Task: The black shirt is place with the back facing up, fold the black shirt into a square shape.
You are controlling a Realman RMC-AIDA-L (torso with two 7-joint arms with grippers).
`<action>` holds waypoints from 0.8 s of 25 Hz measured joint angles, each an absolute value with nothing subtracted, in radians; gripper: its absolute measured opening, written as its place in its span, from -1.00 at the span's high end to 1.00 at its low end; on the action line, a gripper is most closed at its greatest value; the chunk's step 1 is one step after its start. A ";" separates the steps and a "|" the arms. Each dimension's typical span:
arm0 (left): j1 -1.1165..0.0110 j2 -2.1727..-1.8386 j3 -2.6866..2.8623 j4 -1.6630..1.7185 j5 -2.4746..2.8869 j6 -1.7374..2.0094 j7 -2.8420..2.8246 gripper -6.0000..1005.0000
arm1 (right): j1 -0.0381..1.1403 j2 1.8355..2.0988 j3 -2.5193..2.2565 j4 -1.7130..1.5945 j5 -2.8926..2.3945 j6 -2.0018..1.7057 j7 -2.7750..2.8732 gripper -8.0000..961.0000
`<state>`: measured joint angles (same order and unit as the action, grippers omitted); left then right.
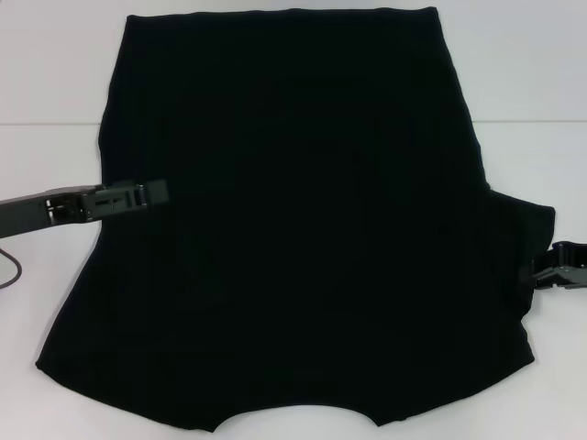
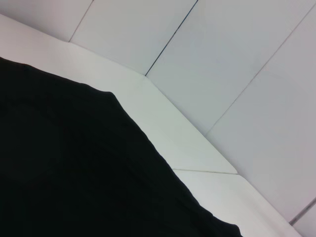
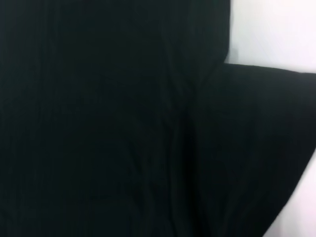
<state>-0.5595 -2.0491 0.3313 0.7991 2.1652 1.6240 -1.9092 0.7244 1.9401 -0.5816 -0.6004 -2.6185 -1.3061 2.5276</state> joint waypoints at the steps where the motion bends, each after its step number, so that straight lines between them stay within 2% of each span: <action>1: -0.559 -2.049 0.331 0.799 2.165 1.623 -1.909 -0.82 | 0.726 1.941 -0.582 -0.599 -2.618 -1.303 2.528 0.35; 2: -0.559 -2.049 0.331 0.799 2.165 1.622 -1.909 -0.82 | 0.728 1.943 -0.582 -0.597 -2.618 -1.299 2.528 0.36; 7: -0.556 -2.051 0.331 0.799 2.165 1.619 -1.909 -0.82 | 0.732 1.947 -0.580 -0.595 -2.618 -1.301 2.528 0.65; 18: -0.554 -2.051 0.331 0.799 2.164 1.617 -1.907 -0.82 | 0.728 1.934 -0.569 -0.596 -2.609 -1.339 2.531 0.64; 20: -0.554 -2.051 0.331 0.799 2.163 1.617 -1.907 -0.82 | 0.726 1.933 -0.569 -0.595 -2.601 -1.338 2.531 0.57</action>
